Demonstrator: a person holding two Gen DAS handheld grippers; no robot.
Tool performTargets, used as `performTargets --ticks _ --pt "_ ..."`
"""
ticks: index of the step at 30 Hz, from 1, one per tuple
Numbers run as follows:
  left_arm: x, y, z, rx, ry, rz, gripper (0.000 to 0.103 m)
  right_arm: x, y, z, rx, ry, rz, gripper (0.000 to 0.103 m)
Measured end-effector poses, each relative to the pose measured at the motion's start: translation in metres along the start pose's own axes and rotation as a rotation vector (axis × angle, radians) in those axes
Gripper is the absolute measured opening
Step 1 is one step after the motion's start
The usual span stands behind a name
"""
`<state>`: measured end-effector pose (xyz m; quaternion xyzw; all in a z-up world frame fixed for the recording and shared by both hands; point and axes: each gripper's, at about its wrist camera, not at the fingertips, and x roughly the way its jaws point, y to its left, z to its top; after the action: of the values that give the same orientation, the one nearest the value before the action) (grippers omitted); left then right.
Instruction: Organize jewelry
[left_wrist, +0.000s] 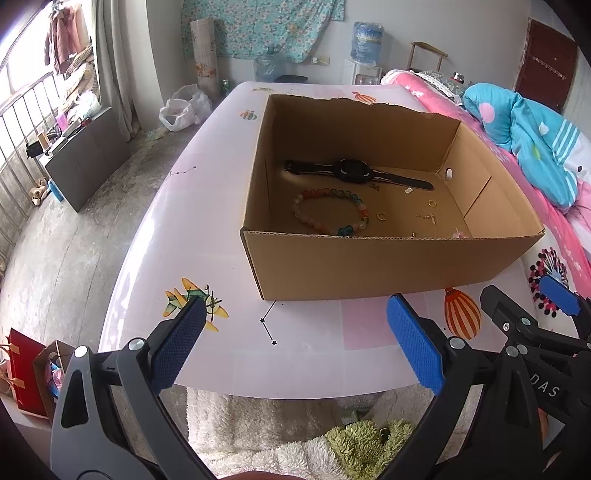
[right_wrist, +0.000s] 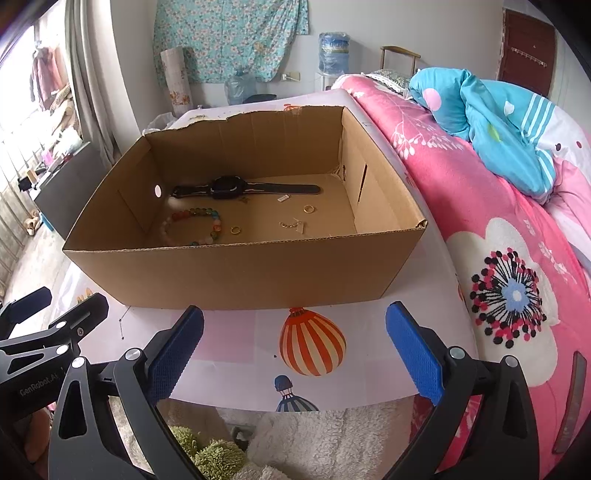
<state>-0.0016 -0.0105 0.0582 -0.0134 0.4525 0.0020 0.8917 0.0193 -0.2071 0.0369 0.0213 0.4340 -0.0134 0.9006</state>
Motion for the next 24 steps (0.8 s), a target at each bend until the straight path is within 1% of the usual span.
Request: performTargets --ticks 24 --pt "0.0007 -0.0004 0.0012 -0.007 0.013 -0.002 0.095 0.0006 0.0007 -0.0002 -0.011 0.007 -0.005 0.096"
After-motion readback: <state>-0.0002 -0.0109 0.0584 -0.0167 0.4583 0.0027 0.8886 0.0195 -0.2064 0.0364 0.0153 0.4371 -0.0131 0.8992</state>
